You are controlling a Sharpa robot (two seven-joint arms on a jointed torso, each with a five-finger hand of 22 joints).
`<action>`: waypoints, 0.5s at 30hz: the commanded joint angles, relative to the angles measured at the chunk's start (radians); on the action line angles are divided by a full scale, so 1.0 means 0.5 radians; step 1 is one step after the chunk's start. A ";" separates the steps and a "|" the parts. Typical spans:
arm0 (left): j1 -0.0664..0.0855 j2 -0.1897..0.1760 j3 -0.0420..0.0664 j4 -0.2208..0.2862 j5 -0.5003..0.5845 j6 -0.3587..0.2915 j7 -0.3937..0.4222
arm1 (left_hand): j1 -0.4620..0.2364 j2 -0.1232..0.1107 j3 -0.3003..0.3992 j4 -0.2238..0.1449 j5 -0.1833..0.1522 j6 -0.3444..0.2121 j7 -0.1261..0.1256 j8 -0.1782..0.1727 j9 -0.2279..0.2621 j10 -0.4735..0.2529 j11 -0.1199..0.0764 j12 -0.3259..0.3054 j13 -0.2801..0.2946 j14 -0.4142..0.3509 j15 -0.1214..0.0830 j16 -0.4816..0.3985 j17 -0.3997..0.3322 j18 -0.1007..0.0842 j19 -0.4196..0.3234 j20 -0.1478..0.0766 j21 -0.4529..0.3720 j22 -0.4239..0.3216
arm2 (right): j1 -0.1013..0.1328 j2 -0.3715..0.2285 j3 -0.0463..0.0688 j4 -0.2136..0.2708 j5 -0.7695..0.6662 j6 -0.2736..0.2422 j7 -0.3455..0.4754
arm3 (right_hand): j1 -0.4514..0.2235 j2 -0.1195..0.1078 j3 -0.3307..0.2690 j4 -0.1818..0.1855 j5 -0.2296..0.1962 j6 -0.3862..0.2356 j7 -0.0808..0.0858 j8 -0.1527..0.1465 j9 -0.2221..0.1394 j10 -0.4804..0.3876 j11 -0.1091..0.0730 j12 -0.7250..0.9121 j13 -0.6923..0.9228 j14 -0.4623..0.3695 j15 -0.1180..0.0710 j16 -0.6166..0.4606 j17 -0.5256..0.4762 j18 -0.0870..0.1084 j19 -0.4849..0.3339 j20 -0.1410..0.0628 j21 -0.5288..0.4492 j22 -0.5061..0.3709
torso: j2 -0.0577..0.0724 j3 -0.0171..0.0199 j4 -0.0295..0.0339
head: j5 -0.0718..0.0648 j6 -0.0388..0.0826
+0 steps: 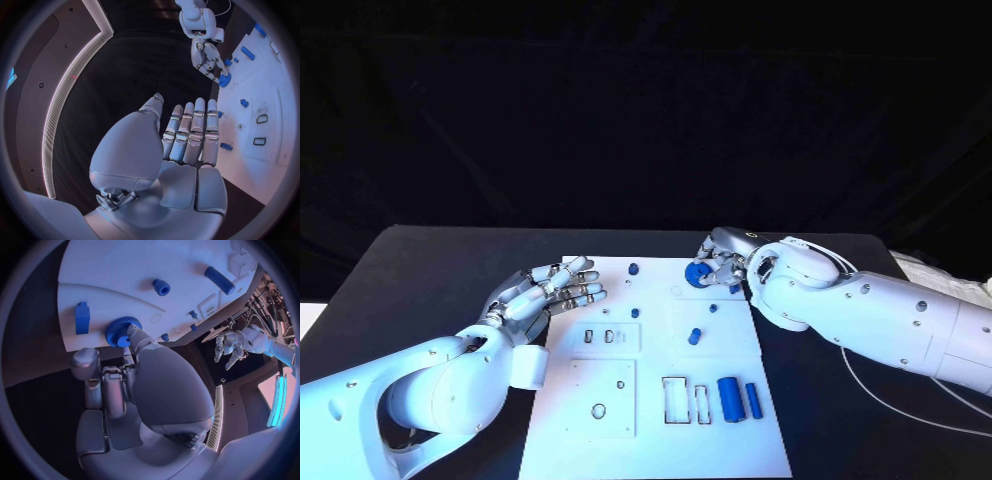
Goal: Assemble the parts on the task board
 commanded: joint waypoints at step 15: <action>0.002 0.019 0.001 -0.003 0.004 0.047 -0.002 | 0.008 0.033 0.004 -0.026 -0.004 -0.004 0.004 -0.015 -0.001 -0.001 0.001 -0.018 -0.001 0.015 0.003 -0.016 0.003 0.026 0.018 -0.003 -0.012 -0.006 | -0.021 0.210 -0.003 0.171 -0.361 -0.187 0.016 | -0.140 -0.042 0.109 0.022 0.074 0.088 -0.027 -0.011 -0.001 0.062 -0.012 -0.007 0.264 0.185 -0.014 0.000 0.420 -0.047 0.041 0.002 0.053 0.075 | 0.000 -0.0041 0.008 | 0.004 0.009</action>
